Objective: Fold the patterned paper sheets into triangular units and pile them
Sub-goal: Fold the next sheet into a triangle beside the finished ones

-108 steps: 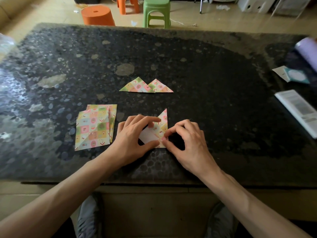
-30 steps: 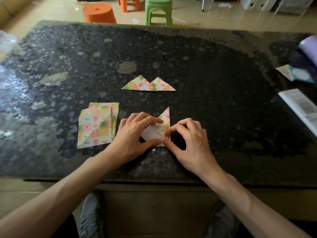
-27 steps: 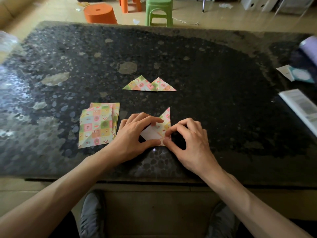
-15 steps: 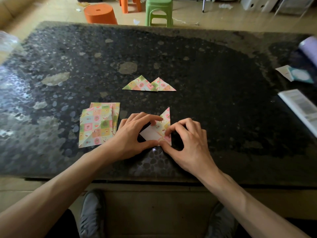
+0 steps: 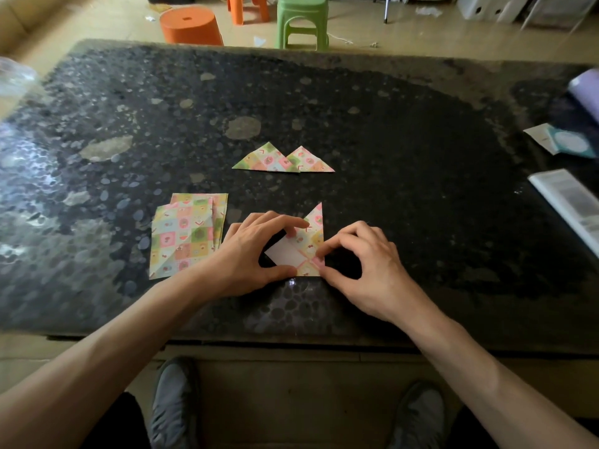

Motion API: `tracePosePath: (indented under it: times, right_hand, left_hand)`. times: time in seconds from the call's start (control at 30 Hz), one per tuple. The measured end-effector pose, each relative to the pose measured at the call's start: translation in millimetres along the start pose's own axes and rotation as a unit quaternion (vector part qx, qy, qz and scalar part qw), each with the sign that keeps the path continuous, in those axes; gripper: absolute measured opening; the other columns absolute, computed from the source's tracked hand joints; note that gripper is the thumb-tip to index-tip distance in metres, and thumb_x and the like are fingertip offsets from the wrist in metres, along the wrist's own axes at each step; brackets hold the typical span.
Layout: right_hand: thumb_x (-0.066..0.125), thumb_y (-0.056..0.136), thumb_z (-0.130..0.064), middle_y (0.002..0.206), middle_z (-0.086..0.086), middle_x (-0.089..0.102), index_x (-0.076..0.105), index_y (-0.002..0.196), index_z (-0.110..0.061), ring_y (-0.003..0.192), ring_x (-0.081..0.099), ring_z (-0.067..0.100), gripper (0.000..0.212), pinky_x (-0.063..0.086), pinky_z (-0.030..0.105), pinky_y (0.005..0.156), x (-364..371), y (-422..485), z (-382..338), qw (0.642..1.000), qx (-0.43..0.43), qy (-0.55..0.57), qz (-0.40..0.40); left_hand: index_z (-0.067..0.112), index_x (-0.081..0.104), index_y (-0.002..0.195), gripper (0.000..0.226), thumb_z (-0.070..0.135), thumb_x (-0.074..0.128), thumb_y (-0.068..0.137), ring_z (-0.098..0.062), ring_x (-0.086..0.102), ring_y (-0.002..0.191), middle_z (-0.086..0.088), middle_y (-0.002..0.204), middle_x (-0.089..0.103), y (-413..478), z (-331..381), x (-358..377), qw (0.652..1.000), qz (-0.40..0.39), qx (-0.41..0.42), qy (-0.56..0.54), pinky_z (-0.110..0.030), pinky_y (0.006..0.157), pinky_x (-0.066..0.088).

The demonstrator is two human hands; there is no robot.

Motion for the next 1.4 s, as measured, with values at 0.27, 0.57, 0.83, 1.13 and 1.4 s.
tracePosePath:
  times: [0.27,0.57,0.83,1.13,1.4]
  right_hand:
    - [0.075,0.091,-0.039,0.113,-0.022,0.048,0.070,0.114,-0.041,0.121,0.041,0.003,0.024,0.032,0.030,0.103,-4,3,4,0.999,0.010,0.021,-0.038]
    - [0.069,0.093,-0.052,0.118,-0.021,0.052,0.064,0.124,-0.035,0.120,0.045,0.002,0.035,0.042,0.029,0.100,-1,-4,-3,0.998,-0.039,-0.012,0.042]
    - [0.070,0.088,-0.056,0.118,-0.020,0.056,0.065,0.119,-0.035,0.119,0.046,0.004,0.038,0.042,0.027,0.099,0,-5,-6,0.997,-0.057,-0.019,0.053]
    - [0.069,0.095,-0.033,0.098,-0.019,0.065,0.070,0.109,-0.029,0.095,0.056,0.003,0.014,0.053,0.031,0.083,-6,-8,-9,0.994,-0.033,0.004,0.105]
    - [0.075,0.092,-0.026,0.098,-0.013,0.053,0.056,0.113,-0.029,0.088,0.054,0.004,0.028,0.045,0.013,0.073,-15,-8,-2,0.987,-0.017,-0.014,0.158]
  left_hand:
    - [0.041,0.047,0.145,0.064,0.043,0.076,0.087,-0.008,0.043,0.134,0.019,0.136,0.050,-3,5,-7,0.999,-0.013,0.031,0.030,-0.049,0.109,0.040]
    - [0.037,0.050,0.144,0.065,0.030,0.078,0.086,-0.009,0.053,0.116,0.016,0.126,0.056,-2,8,-9,0.996,0.080,0.031,0.025,-0.037,0.101,0.048]
    - [0.035,0.069,0.120,0.029,0.032,0.072,0.092,-0.002,0.061,0.083,0.017,0.097,0.064,-2,14,-9,0.990,0.133,0.035,0.018,-0.015,0.069,0.046]
    - [0.035,0.055,0.126,0.050,0.035,0.082,0.084,-0.005,0.062,0.086,0.018,0.099,0.057,-7,22,-9,0.990,0.127,0.053,0.003,-0.025,0.069,0.054]
    - [0.028,0.060,0.110,0.031,0.043,0.072,0.086,-0.003,0.046,0.102,0.013,0.115,0.047,-8,22,2,0.986,0.106,0.108,0.070,-0.022,0.086,0.047]
Point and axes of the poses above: each hand's wrist, its own y-axis towards the middle knuckle, its own x-axis out of the palm, z = x × y, the point moved 6 cm from there along y, towards the middle knuckle
